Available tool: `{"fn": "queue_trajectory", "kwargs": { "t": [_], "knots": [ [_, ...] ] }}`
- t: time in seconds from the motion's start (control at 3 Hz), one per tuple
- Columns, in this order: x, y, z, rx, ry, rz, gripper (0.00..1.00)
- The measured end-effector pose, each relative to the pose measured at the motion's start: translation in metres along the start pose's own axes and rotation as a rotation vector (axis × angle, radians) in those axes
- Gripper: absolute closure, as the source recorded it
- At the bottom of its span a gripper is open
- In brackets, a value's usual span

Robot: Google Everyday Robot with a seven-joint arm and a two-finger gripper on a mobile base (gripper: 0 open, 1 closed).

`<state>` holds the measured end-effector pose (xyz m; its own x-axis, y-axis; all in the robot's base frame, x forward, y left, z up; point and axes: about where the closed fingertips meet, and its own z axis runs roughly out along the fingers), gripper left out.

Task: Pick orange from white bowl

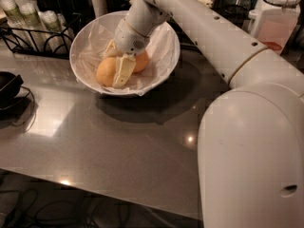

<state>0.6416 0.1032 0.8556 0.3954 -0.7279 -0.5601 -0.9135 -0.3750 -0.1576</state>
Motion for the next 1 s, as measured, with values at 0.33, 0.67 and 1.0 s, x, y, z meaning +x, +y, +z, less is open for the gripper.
{"fn": "queue_trajectory", "kwargs": {
  "t": [0.33, 0.67, 1.0],
  "knots": [
    [0.0000, 0.0000, 0.0000, 0.000, 0.000, 0.000, 0.97],
    [-0.0001, 0.0000, -0.0001, 0.000, 0.000, 0.000, 1.00],
    [-0.0069, 0.0005, -0.0093, 0.040, -0.032, -0.007, 1.00]
  ]
}}
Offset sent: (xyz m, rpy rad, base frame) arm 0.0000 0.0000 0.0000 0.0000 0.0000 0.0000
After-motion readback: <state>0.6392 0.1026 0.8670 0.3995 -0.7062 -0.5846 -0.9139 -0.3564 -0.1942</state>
